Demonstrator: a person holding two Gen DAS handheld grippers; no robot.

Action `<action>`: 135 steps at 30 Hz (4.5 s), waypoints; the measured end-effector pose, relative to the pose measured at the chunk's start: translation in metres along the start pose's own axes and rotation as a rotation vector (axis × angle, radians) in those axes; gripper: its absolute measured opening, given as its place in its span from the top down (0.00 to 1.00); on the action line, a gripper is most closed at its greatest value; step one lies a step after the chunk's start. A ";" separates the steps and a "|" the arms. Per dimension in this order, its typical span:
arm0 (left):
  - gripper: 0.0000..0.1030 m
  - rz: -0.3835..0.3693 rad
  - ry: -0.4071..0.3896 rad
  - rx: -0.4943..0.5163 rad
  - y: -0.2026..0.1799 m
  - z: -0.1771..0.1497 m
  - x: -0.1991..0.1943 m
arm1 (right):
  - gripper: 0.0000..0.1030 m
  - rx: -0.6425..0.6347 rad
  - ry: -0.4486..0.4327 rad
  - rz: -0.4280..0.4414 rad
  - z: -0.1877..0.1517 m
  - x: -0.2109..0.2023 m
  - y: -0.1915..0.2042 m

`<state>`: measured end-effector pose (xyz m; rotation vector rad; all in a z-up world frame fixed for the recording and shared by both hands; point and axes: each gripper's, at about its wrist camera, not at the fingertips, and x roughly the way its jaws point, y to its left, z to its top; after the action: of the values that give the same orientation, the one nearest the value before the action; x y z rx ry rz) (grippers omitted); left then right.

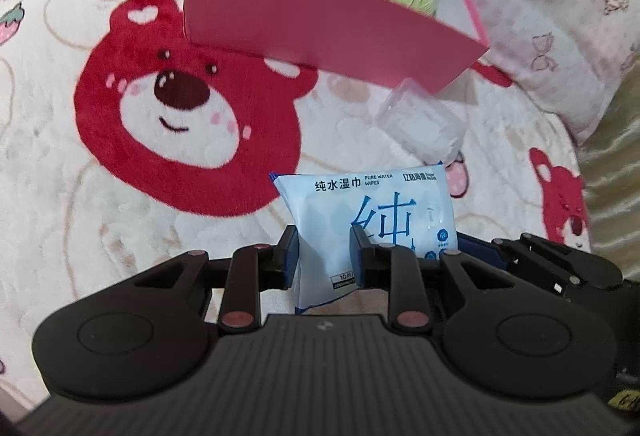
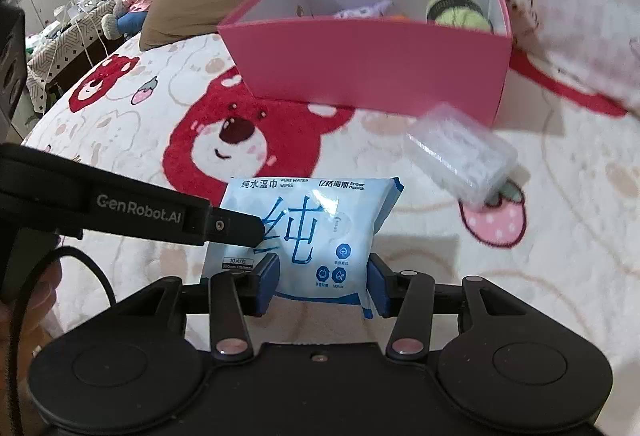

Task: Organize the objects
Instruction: 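Lift the blue wipes pack with both tools off the bed, then carry the wipes pack with both tools over the pink box, then lower the wipes pack with both tools into the box beside the tissues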

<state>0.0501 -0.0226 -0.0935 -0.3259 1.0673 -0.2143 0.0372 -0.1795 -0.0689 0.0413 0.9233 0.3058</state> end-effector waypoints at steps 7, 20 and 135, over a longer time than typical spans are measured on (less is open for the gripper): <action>0.76 -0.054 -0.025 0.002 0.000 0.006 -0.032 | 0.46 -0.051 -0.019 -0.023 0.016 -0.028 0.017; 0.70 -0.094 -0.010 0.072 -0.018 0.010 -0.080 | 0.32 -0.139 -0.010 -0.037 0.032 -0.070 0.043; 0.68 -0.034 0.019 0.202 0.019 0.194 0.110 | 0.65 0.179 0.205 0.039 0.201 0.145 -0.093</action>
<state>0.2733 -0.0102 -0.1050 -0.1606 1.0498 -0.3529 0.2999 -0.2096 -0.0752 0.1959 1.1530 0.2657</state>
